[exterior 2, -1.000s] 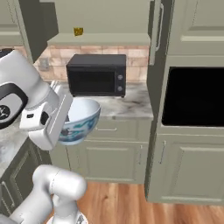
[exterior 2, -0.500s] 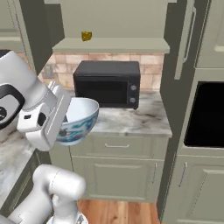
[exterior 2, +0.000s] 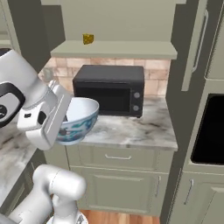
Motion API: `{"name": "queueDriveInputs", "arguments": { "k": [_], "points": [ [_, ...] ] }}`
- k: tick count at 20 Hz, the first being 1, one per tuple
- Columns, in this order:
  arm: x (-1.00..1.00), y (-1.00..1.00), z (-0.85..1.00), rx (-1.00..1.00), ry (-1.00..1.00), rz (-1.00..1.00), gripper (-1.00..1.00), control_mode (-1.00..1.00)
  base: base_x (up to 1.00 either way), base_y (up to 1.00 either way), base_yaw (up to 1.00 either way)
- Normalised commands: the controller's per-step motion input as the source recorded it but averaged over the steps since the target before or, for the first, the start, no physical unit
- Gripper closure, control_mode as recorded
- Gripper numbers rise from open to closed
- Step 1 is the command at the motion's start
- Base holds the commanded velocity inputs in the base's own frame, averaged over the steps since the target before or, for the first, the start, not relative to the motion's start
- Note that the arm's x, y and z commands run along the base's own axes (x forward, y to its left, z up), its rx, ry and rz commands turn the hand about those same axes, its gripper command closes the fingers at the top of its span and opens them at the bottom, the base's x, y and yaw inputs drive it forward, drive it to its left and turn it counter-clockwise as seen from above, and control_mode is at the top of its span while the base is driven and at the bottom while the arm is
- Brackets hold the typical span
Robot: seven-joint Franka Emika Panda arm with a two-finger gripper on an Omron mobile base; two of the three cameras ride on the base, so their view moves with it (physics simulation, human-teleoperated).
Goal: Pick the mug and place it in the sink. Pick the bowl and place it in the open cabinet and then close the cabinet.
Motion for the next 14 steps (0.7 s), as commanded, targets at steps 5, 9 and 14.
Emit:
{"name": "queueDriveInputs", "arguments": {
  "k": [5,9,14],
  "points": [
    [0.0,0.0,0.0,0.0,0.0,0.0,1.0,1.0,0.05,-0.34,0.19],
    [0.0,0.0,0.0,0.0,0.0,0.0,1.0,1.0,0.18,-0.42,0.13],
    [0.0,0.0,0.0,0.0,0.0,0.0,1.0,1.0,0.29,-0.41,0.02]
  ]
}}
